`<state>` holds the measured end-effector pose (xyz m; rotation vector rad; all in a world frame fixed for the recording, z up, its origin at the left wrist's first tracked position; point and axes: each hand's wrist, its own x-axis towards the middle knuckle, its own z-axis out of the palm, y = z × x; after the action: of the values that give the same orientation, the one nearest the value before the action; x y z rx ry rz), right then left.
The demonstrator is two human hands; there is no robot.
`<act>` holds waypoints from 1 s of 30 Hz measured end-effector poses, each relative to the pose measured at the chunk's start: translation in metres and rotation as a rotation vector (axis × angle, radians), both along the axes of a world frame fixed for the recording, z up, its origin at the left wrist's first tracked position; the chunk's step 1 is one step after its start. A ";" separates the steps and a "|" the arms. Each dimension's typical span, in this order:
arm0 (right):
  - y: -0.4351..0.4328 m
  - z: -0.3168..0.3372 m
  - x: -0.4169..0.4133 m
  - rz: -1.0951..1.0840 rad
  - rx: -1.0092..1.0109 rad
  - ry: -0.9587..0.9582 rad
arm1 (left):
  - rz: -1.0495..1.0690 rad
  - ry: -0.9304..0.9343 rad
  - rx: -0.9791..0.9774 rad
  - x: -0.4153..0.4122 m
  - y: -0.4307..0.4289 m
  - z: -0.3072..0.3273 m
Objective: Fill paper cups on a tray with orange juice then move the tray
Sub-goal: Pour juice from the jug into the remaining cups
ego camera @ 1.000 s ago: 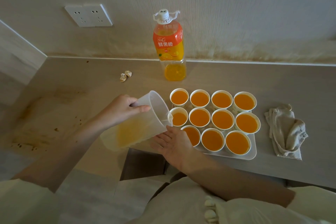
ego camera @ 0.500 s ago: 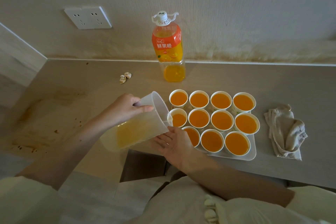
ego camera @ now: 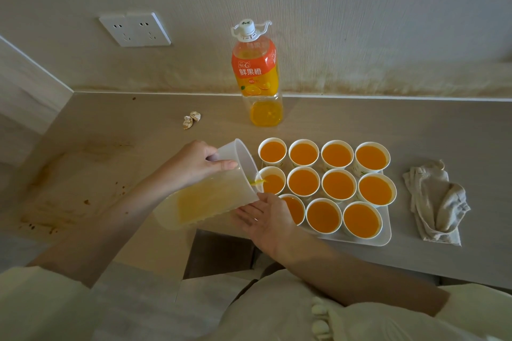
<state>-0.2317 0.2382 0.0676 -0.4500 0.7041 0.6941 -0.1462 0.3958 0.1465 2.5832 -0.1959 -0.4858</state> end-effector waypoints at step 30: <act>0.001 0.004 0.000 -0.049 -0.008 0.035 | -0.023 0.037 0.035 0.005 -0.008 0.004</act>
<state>-0.2317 0.2390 0.0716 -0.4275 0.7483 0.6542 -0.1412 0.3875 0.1501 2.6059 -0.2058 -0.5495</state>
